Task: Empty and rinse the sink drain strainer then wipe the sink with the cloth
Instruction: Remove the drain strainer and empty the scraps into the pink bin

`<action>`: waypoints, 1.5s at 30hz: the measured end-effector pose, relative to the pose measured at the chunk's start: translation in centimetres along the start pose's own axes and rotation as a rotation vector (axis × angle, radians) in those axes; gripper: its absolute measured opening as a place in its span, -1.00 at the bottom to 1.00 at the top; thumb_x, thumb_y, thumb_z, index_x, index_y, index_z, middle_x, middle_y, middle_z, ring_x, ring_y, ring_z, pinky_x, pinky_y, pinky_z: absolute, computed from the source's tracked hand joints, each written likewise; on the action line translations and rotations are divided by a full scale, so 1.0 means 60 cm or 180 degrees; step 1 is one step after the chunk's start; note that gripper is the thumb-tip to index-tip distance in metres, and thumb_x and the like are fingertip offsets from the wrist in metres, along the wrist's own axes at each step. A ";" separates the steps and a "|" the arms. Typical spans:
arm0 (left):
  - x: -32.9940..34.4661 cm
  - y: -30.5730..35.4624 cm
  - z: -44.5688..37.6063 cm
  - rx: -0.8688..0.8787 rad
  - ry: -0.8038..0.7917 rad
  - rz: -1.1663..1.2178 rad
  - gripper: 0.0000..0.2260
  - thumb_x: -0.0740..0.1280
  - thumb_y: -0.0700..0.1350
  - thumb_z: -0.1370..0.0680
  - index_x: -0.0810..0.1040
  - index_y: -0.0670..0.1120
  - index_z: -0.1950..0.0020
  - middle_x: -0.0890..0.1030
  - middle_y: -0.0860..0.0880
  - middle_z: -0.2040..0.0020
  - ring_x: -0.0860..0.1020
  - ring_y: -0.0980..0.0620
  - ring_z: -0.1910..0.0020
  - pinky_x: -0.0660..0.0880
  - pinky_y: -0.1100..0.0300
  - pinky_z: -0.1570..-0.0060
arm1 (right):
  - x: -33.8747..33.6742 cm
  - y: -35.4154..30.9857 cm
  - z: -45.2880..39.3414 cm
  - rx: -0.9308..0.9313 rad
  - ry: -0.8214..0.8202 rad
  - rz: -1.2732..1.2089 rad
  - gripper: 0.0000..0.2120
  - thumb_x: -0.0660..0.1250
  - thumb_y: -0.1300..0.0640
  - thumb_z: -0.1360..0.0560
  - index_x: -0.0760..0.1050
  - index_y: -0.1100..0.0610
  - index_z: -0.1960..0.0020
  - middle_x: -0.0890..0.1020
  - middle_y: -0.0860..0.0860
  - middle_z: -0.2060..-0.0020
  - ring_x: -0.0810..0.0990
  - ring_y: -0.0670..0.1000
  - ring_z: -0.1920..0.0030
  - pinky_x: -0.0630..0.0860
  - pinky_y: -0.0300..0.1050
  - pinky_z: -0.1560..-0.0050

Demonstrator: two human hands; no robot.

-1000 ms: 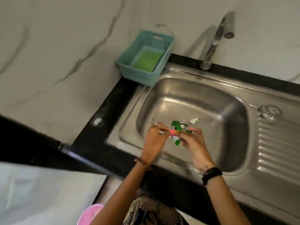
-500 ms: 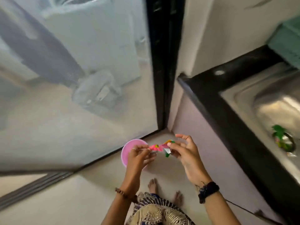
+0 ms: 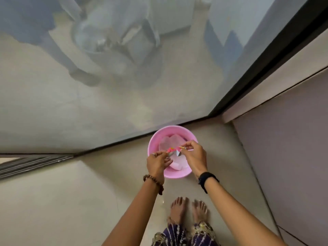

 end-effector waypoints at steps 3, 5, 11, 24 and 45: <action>0.008 -0.040 -0.090 0.0027 -0.0066 -0.0139 -0.84 0.32 -0.37 -0.47 0.47 -0.20 0.28 0.50 -0.13 0.34 0.46 -0.02 0.38 0.51 0.36 0.48 | 0.053 0.076 -0.071 0.0072 -0.0169 0.0361 -0.88 0.41 0.23 -0.40 0.56 0.16 0.06 0.64 0.03 0.09 0.58 0.00 0.07 0.36 -0.50 0.28; 0.023 -0.061 -0.117 0.0000 -0.0338 -0.0302 -0.93 0.34 -0.33 -0.48 0.47 -0.20 0.13 0.48 -0.12 0.31 0.44 -0.01 0.36 0.49 0.34 0.47 | 0.077 0.103 -0.093 0.0078 -0.0327 0.0656 -0.76 0.38 0.24 -0.42 0.56 0.18 -0.09 0.63 0.07 -0.06 0.57 0.05 -0.07 0.38 -0.32 0.06; 0.016 -0.041 -0.052 -0.0128 -0.0184 -0.0252 -0.76 0.15 -0.04 -0.60 0.45 -0.21 -0.03 0.57 -0.13 0.18 0.52 0.07 0.51 0.47 0.31 0.54 | 0.029 0.056 -0.031 0.0458 -0.0019 -0.0542 -0.88 0.24 0.30 -0.49 0.52 0.16 0.07 0.61 0.13 0.07 0.61 0.08 0.13 0.62 -0.09 0.16; 0.190 0.248 0.581 -0.0189 -0.1917 0.0787 -0.67 0.10 -0.08 -0.60 0.32 -0.08 0.37 0.24 0.03 0.72 0.18 0.19 0.76 0.08 0.38 0.73 | -0.304 -0.376 0.401 0.0450 -0.0535 -0.3741 -0.86 0.14 0.22 -0.51 0.42 0.13 0.19 0.37 -0.09 0.62 0.28 -0.14 0.66 0.23 -0.33 0.69; 0.969 -0.008 0.987 0.2651 -0.3463 -0.4050 -0.87 0.25 -0.22 -0.52 0.56 -0.21 0.17 0.64 -0.19 0.25 0.56 -0.08 0.30 0.51 0.22 0.30 | -1.176 -0.033 0.563 0.0268 0.2751 -0.2734 -0.90 0.27 0.18 -0.50 0.51 0.12 0.18 0.52 -0.02 0.41 0.37 -0.16 0.59 0.28 -0.34 0.61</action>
Point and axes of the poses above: each hand's wrist, its own z-axis away from the middle knuckle, its own x-axis out of the palm, y = z × x, the point moved 10 cm from there along -z, towards the middle knuckle
